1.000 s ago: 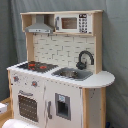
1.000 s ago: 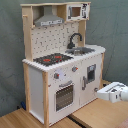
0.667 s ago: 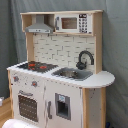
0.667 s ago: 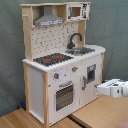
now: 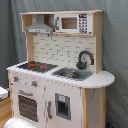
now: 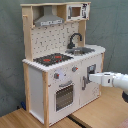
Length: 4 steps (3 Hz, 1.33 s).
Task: Play with the kitchen
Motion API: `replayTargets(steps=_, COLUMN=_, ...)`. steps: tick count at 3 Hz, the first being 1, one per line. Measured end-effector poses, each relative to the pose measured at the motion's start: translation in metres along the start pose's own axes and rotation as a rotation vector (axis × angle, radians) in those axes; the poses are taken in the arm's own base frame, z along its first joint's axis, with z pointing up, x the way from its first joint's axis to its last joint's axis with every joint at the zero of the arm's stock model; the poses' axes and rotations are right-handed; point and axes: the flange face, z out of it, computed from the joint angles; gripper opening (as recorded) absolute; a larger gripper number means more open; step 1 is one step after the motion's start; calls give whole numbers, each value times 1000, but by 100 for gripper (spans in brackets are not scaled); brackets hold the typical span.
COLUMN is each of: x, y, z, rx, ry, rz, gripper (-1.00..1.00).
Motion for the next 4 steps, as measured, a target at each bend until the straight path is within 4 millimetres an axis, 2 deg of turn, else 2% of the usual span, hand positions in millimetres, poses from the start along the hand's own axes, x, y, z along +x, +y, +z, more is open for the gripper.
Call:
replayTargets(steps=1, x=-6, y=0, z=27, rx=0, ry=-26, rz=51, gripper=100)
replayTargets(steps=2, x=-5, y=-4, z=47, rx=-10, ry=-31, rz=106, gripper=100)
replayTargets(steps=4, x=8, y=-25, z=69, rx=-23, ry=-14, rz=216, gripper=100)
